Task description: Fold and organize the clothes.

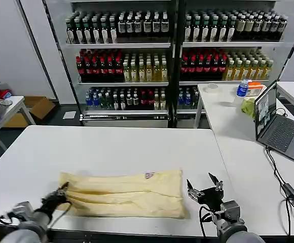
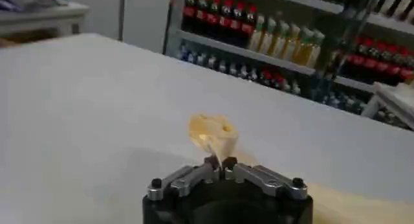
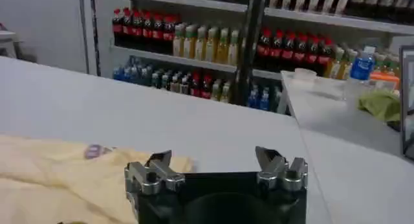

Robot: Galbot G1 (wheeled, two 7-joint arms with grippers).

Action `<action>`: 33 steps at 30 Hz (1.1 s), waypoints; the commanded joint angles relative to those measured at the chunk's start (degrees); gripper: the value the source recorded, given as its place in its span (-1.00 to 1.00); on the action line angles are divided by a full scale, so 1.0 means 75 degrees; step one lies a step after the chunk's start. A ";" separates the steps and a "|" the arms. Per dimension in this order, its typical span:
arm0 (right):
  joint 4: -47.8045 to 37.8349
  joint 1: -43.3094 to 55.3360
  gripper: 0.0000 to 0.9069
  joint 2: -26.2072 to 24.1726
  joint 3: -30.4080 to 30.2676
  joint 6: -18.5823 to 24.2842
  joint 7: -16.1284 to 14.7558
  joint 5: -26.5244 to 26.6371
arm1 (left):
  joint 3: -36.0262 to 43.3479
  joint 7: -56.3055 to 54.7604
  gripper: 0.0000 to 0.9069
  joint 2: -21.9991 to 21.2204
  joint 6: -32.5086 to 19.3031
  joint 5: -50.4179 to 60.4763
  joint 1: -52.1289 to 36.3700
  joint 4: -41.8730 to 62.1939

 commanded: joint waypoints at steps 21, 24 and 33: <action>-0.0071 -0.0067 1.00 0.0204 -0.0021 -0.0009 -0.0066 -0.0144 | 0.1073 -0.0532 -0.98 0.0129 0.0466 -0.2098 -0.0090 -0.2639; -0.0087 -0.0051 1.00 0.0242 -0.0032 -0.0014 -0.0060 -0.0150 | 0.1563 -0.0592 -0.98 -0.0129 0.0467 -0.2062 -0.0204 -0.2612; -0.0134 -0.0022 1.00 0.0354 -0.0131 -0.0016 -0.0061 -0.0230 | 0.2675 -0.0716 -0.98 -0.0806 0.0444 -0.1746 -0.0695 -0.1770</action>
